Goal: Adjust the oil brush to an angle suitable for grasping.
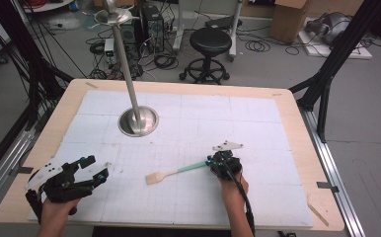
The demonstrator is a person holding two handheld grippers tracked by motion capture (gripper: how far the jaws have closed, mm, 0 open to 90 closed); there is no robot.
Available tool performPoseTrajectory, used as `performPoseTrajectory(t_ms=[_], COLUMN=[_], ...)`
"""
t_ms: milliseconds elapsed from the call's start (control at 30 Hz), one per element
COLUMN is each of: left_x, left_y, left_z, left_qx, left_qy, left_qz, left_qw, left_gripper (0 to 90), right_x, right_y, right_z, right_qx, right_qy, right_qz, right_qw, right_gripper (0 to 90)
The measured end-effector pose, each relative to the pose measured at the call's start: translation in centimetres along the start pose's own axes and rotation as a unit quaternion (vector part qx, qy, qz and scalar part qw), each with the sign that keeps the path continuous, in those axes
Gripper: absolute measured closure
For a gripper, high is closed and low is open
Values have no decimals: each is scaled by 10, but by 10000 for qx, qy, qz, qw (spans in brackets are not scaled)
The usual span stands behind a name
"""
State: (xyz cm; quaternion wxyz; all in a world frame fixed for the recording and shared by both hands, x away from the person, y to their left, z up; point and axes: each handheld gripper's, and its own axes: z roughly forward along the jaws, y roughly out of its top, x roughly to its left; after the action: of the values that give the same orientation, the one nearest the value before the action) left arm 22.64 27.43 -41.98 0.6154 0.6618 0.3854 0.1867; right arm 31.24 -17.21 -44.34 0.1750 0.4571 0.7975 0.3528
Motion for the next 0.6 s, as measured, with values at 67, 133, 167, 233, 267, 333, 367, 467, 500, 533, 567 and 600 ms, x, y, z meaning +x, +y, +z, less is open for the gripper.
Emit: performPoseTrajectory(t_ms=[67, 133, 167, 233, 267, 333, 367, 467, 500, 533, 567, 600], left_x=[0, 0, 0, 1, 1, 1, 1, 1, 1, 1, 1, 1], left_y=[0, 0, 0, 0, 0, 0, 0, 0, 0, 0, 0, 0], left_z=[0, 0, 0, 0, 0, 0, -1, -1, -1, -1, -1, -1], left_qx=[1, 8, 1, 9, 2, -5, -9, -20, -24, -19, -18, -18], left_qy=[1, -2, -2, 9, 10, 6, 11, 14, 13, 14, 10, 11], left_qz=[-7, 0, -8, 8, -2, -3, -18, -13, -17, -4, -10, -8], left_qw=[10000, 10000, 10000, 10000, 10000, 10000, 10000, 10000, 10000, 10000, 10000, 10000], left_gripper=[235, 234, 234, 234, 234, 235, 235, 234, 234, 234, 234, 235], right_x=[3, 8, 11, 18, 22, 29, 32, 41, 43, 45, 47, 49], right_y=[1, 3, 4, 7, 8, 12, 13, 17, 18, 19, 20, 21], right_z=[1, 3, 5, 8, 9, 12, 14, 18, 19, 21, 22, 23], right_qx=[13, 13, 13, 29, 45, 71, 88, 108, 107, 107, 113, 105], right_qy=[91, 207, 238, 346, 380, 451, 482, 550, 567, 595, 625, 631], right_qz=[-29, -55, -112, -164, -203, -284, -336, -382, -387, -388, -385, -415], right_qw=[10000, 9998, 9997, 9993, 9991, 9986, 9982, 9977, 9976, 9974, 9972, 9971], right_gripper=[890, 891, 891, 890, 891, 891, 890, 891, 891, 890, 891, 891])
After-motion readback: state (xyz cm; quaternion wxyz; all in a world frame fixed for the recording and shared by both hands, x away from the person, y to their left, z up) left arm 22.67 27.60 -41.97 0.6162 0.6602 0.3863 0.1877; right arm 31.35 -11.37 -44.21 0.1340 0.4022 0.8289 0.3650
